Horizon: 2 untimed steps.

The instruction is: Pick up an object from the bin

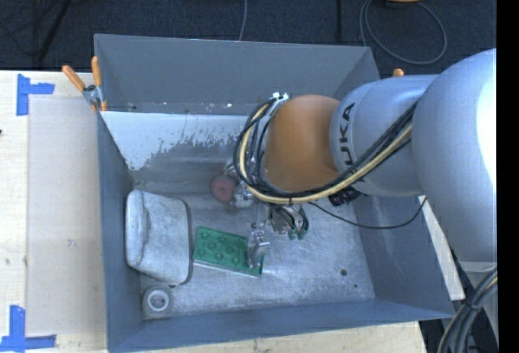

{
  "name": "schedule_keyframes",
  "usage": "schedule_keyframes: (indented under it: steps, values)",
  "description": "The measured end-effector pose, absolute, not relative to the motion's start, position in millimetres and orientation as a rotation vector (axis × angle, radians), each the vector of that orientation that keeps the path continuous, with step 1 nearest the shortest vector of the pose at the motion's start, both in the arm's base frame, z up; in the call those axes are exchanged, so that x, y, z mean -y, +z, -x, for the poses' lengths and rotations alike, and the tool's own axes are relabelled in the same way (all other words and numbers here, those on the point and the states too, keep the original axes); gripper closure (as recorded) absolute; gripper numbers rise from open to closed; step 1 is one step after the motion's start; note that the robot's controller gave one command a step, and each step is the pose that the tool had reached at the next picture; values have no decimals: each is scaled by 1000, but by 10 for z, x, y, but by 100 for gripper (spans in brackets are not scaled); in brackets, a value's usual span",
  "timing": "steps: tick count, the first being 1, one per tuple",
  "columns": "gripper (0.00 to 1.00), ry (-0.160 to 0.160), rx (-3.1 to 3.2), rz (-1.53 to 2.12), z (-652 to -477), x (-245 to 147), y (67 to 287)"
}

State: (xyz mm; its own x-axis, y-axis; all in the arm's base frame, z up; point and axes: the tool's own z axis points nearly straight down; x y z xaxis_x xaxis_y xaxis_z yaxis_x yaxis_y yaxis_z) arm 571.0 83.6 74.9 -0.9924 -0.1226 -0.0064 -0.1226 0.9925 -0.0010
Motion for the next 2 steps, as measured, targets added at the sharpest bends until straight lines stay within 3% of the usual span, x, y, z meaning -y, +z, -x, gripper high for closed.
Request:
schedule_keyframes:
  steps: [1, 2]
  values:
    - [100, 0, -3146, 190, -5687, -836, 772]
    - [100, 15, -3093, 534, -6204, -284, 787]
